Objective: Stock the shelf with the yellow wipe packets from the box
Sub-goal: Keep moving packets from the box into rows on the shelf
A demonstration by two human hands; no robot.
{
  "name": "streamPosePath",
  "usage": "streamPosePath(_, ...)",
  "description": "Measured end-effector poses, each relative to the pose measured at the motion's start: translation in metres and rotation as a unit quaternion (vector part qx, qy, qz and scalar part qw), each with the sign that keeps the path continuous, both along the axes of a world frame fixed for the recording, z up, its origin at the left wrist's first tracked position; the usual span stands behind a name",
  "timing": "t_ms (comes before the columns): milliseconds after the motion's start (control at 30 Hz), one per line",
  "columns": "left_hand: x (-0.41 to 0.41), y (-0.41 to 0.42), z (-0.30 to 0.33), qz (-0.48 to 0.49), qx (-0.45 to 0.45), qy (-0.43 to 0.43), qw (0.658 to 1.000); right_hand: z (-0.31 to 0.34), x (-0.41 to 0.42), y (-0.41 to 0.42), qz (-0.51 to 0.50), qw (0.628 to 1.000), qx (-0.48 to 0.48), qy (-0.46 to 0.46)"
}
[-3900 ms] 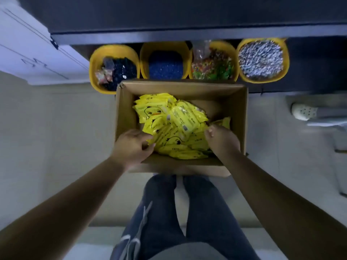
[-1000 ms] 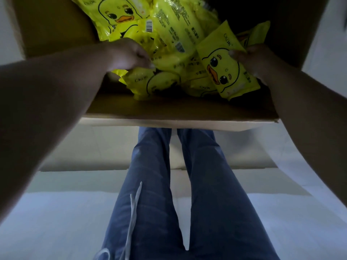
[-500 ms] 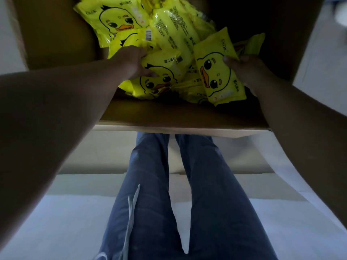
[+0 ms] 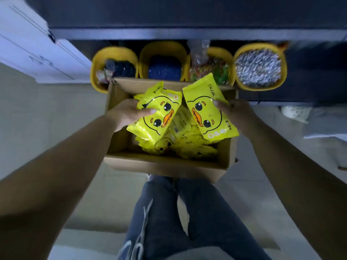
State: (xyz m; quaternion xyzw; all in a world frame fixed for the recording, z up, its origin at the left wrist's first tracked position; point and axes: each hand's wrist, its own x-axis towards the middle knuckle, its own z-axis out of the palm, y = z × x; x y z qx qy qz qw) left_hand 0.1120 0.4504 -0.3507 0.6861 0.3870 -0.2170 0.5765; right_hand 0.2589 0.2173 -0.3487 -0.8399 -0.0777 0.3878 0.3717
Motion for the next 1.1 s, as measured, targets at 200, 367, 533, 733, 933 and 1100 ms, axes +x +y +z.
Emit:
streamPosePath(200,-0.003,-0.007,0.069,0.032,-0.022,-0.074,0.996,0.096,-0.001,-0.022,-0.091,0.993,0.075,0.001)
streamPosePath(367,-0.017,-0.021,0.093,0.118,-0.122,-0.090,0.981,0.144,-0.026,-0.040,-0.196,0.964,0.157,0.086)
streamPosePath(533,-0.030,-0.086,0.141,0.118,-0.181,-0.141,0.966,0.165,-0.052,-0.060,-0.214,0.942,0.223,0.131)
streamPosePath(733,-0.023,-0.124,0.160,0.141,-0.165,-0.179,0.960,0.173,-0.032,-0.101,-0.215,0.933,0.259,0.127)
streamPosePath(933,0.021,-0.181,0.178,0.208,-0.146,-0.213,0.943,0.188,0.028,-0.158,-0.188,0.935,0.268,0.135)
streamPosePath(1100,0.052,-0.224,0.190,0.270,-0.173,-0.246,0.914,0.209,0.081,-0.208,-0.174,0.935,0.271,0.149)
